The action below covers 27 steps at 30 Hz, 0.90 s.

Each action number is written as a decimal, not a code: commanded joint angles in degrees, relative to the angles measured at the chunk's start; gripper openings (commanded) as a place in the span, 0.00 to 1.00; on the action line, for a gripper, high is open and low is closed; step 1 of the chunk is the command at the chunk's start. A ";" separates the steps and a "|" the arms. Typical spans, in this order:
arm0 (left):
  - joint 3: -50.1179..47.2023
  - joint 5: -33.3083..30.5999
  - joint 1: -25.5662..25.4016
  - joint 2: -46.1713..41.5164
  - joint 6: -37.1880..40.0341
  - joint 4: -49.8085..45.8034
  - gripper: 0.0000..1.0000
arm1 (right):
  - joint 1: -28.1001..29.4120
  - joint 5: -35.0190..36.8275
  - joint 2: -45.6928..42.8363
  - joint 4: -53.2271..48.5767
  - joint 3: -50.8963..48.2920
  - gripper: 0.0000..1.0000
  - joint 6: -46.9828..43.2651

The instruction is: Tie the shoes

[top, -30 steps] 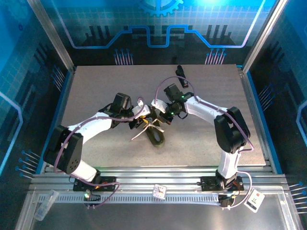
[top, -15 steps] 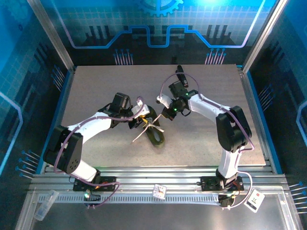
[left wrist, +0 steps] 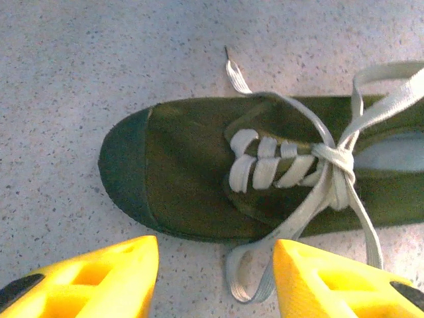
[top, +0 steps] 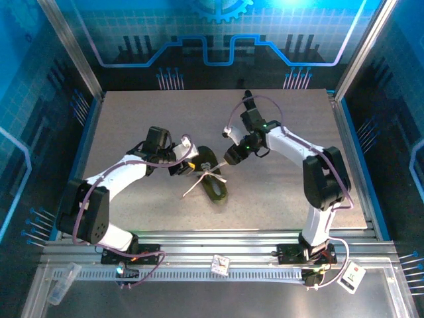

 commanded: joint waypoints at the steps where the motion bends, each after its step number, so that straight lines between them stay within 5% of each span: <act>1: -2.08 -1.10 0.27 0.18 5.30 -2.80 0.50 | 0.64 -6.95 -4.58 -2.31 -4.54 0.60 2.25; 27: -2.51 -1.19 0.19 8.00 11.05 2.86 0.56 | 4.73 -9.94 8.03 -9.21 -0.22 0.65 0.29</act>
